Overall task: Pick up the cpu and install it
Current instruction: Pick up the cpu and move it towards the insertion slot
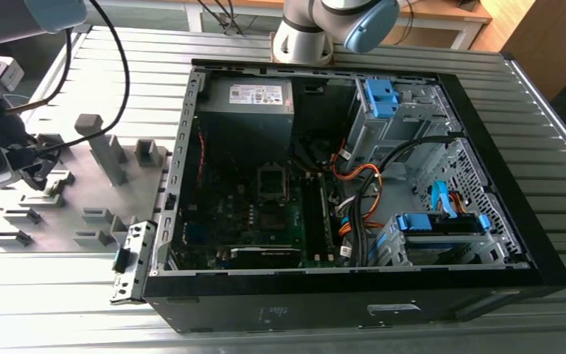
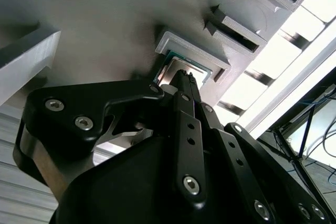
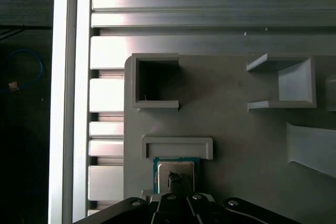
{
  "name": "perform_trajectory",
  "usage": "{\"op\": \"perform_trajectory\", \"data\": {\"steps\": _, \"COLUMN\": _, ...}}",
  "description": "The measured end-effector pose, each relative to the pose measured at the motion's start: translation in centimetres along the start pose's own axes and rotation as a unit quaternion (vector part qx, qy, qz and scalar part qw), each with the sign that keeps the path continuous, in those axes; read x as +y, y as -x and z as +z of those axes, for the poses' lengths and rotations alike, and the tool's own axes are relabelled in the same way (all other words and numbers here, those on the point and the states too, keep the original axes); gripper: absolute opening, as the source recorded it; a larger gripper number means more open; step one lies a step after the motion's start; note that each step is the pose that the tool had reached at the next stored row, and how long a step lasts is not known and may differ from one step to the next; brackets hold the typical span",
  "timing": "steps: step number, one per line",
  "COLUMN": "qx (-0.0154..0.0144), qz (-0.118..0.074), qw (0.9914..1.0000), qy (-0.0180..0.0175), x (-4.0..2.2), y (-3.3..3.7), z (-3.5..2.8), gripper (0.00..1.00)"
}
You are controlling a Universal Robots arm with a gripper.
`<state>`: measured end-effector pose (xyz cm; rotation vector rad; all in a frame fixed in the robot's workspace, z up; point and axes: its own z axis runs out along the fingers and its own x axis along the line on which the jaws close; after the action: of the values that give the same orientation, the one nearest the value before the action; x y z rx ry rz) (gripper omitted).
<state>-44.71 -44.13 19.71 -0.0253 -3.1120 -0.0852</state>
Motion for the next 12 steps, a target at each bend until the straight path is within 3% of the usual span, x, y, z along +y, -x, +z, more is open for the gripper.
{"op": "perform_trajectory", "data": {"steps": 12, "qx": -0.0002, "qz": 0.000, "qw": 1.00000, "qy": -0.0001, "x": 0.14, "y": -0.08, "z": 0.16, "gripper": 0.11}}
